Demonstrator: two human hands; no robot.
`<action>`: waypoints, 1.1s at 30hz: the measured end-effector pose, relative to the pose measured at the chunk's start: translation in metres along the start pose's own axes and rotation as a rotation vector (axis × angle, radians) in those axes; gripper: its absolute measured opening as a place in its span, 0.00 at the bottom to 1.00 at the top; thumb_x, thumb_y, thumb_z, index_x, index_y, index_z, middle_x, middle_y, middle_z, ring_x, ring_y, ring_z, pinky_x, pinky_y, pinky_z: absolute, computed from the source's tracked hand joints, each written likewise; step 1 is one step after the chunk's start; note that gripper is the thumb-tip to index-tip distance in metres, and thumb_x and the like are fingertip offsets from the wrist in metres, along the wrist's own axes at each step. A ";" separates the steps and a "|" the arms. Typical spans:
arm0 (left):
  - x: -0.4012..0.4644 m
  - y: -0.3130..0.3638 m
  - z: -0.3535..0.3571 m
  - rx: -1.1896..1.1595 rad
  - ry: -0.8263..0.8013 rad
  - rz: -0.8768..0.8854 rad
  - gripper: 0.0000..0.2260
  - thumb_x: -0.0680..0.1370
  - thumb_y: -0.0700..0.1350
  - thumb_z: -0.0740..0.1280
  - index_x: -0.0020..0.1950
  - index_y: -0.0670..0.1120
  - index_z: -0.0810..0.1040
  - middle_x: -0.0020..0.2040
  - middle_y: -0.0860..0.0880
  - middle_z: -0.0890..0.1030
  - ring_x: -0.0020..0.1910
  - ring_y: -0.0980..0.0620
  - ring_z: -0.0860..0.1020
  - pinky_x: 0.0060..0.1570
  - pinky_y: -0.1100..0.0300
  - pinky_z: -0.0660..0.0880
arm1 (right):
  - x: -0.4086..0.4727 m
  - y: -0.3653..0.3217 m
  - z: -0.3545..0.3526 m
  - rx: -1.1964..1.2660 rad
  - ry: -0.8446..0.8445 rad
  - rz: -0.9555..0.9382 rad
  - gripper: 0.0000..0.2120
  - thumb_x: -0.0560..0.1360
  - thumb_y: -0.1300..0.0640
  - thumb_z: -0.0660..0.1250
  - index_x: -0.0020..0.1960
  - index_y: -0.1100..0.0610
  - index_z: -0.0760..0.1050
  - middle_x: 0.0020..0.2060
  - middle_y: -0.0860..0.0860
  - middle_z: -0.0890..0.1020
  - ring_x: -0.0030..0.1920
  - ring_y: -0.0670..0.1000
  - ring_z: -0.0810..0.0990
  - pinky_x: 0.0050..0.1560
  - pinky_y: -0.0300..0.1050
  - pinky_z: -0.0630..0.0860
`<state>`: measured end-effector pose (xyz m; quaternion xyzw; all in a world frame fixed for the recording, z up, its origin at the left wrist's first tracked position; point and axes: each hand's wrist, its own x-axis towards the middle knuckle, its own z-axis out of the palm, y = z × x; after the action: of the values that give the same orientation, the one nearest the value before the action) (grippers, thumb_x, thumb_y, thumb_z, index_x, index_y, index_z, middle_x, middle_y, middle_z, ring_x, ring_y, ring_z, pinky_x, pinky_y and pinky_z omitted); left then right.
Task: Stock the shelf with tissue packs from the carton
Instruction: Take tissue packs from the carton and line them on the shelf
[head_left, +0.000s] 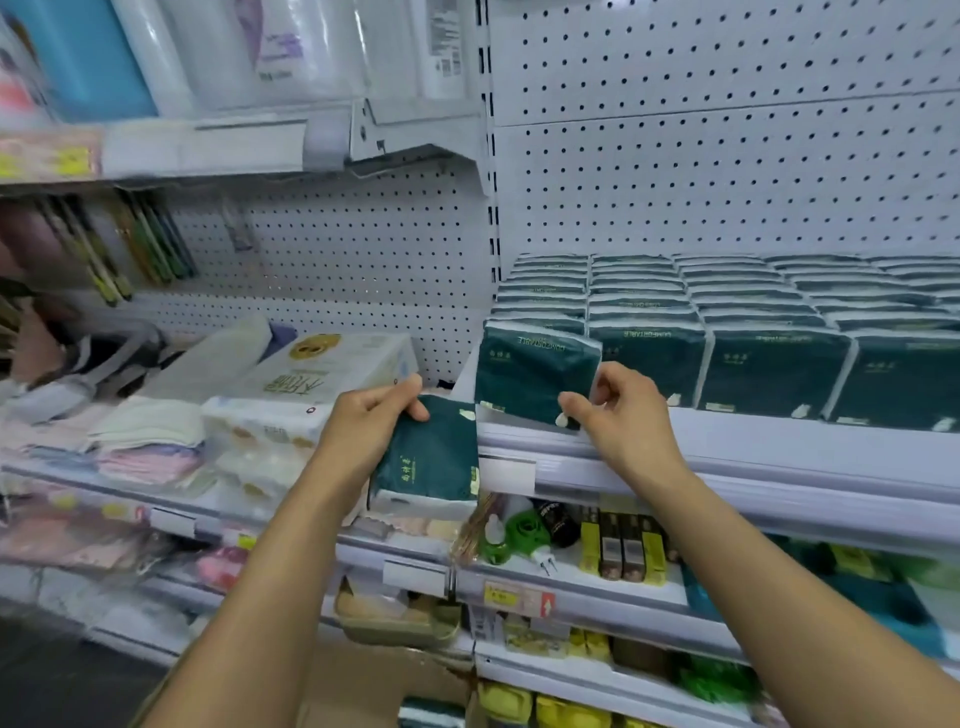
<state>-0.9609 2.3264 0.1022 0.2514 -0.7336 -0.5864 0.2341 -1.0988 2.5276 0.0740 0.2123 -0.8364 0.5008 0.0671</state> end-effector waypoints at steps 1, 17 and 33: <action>0.001 -0.001 -0.002 -0.021 0.010 -0.010 0.17 0.79 0.54 0.68 0.32 0.48 0.80 0.33 0.49 0.81 0.36 0.48 0.78 0.36 0.57 0.71 | 0.002 -0.001 0.003 -0.023 -0.002 0.008 0.17 0.74 0.52 0.71 0.35 0.54 0.65 0.34 0.52 0.69 0.33 0.51 0.67 0.35 0.48 0.66; 0.005 -0.005 -0.001 -0.087 -0.185 -0.011 0.18 0.74 0.35 0.58 0.43 0.52 0.85 0.47 0.51 0.84 0.48 0.46 0.80 0.47 0.52 0.76 | 0.009 -0.006 0.011 -0.186 0.091 0.094 0.14 0.76 0.50 0.69 0.52 0.55 0.67 0.35 0.47 0.75 0.40 0.52 0.75 0.36 0.47 0.68; 0.008 0.023 0.074 -0.100 -0.055 0.379 0.12 0.77 0.43 0.71 0.59 0.51 0.74 0.52 0.51 0.80 0.46 0.55 0.80 0.44 0.59 0.75 | -0.025 -0.012 -0.064 0.281 -0.264 -0.006 0.09 0.73 0.54 0.73 0.48 0.59 0.78 0.41 0.52 0.83 0.39 0.44 0.81 0.37 0.35 0.76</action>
<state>-1.0168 2.3804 0.1096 0.0806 -0.7437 -0.5742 0.3326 -1.0776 2.5855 0.1066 0.2860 -0.7591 0.5803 -0.0721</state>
